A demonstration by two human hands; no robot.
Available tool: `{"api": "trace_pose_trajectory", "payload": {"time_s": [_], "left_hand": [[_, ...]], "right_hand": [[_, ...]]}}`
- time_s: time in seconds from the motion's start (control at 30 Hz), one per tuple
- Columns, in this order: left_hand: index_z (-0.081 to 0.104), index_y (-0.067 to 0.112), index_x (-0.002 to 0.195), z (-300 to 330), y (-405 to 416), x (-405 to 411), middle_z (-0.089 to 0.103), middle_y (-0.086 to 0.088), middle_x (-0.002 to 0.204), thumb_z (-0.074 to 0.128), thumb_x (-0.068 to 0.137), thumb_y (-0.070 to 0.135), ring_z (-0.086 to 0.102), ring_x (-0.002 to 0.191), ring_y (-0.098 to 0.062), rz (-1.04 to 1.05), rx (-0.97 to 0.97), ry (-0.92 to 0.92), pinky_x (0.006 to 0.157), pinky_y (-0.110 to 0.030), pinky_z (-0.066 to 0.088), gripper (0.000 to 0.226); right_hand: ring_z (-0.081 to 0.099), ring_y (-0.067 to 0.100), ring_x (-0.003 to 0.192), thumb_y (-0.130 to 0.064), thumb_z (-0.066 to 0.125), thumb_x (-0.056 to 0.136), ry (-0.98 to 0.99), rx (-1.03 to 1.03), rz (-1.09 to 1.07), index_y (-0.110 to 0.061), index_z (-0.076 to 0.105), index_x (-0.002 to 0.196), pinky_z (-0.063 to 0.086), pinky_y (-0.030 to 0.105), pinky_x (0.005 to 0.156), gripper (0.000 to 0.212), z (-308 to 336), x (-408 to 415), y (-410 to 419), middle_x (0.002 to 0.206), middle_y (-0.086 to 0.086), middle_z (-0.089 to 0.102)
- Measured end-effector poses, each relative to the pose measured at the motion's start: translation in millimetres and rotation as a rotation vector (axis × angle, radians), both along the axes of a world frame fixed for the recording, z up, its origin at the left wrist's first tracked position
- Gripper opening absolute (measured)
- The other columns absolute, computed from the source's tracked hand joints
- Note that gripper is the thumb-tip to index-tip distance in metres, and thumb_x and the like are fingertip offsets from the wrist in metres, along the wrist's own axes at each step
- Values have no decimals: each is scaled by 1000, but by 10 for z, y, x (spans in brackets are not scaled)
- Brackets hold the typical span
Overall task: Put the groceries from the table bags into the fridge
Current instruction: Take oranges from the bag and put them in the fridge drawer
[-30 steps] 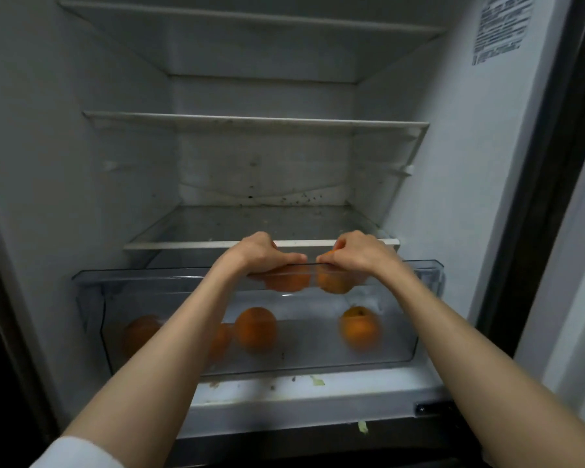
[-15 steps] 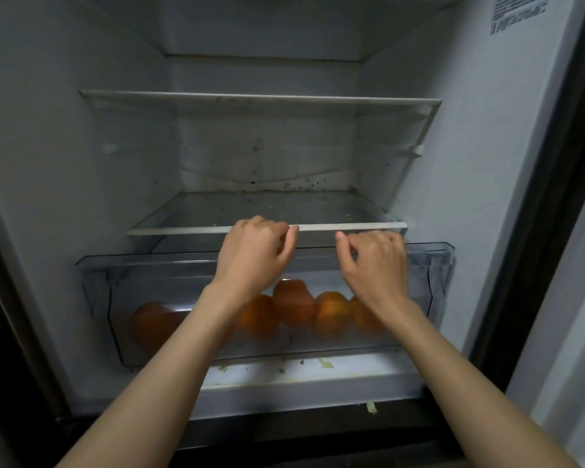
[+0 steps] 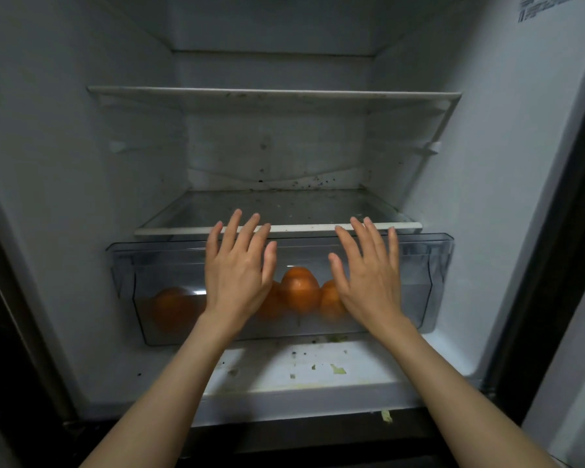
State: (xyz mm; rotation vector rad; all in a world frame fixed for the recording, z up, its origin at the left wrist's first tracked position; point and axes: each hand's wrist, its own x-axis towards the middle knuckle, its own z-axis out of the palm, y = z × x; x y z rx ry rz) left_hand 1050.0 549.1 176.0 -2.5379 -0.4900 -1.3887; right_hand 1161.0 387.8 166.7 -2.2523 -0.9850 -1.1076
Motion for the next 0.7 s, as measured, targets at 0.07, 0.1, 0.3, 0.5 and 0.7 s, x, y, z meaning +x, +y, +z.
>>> {"api": "trace_pose_trajectory", "payload": {"time_s": [0.07, 0.1, 0.3, 0.5, 0.7], "left_hand": [[54, 11, 130, -25, 88, 77, 51, -7, 138, 28, 96, 34, 37, 135, -27, 10, -47, 82, 112, -41, 16, 49], [49, 10, 134, -44, 132, 112, 47, -7, 141, 26, 96, 35, 35, 137, -27, 11, -64, 116, 113, -41, 13, 51], [34, 10, 143, -122, 270, 206, 33, -6, 151, 25, 95, 38, 24, 141, -26, 40, -40, 201, 114, -43, 7, 57], [14, 15, 149, -100, 294, 176, 8, 1, 157, 14, 92, 50, -2, 145, -20, 20, -82, 262, 116, -40, -8, 66], [6, 22, 150, -227, 58, -136, -7, 5, 156, 10, 87, 62, -13, 143, -16, 11, -129, 337, 114, -45, -12, 75]], "right_hand": [[35, 29, 136, -41, 29, 92, 59, -63, -3, -13, 48, 134, 6, 43, 113, 54, -3, 100, 67, 142, 13, 44], [33, 29, 137, -42, 28, 92, 89, -97, 0, -14, 46, 136, 5, 42, 113, 56, -15, 151, 95, 144, 13, 42], [29, 30, 139, -41, 33, 90, 95, -165, -18, -16, 40, 140, 7, 43, 113, 56, -87, 297, 177, 148, 12, 37], [2, 24, 145, -46, 29, 94, 103, -204, -8, -20, 14, 149, -8, 38, 114, 63, -62, 274, 136, 157, 9, 9], [-18, 20, 142, -47, 32, 96, 247, -192, 87, -25, 4, 149, -12, 42, 113, 64, -153, -36, 99, 157, 5, -9]]}}
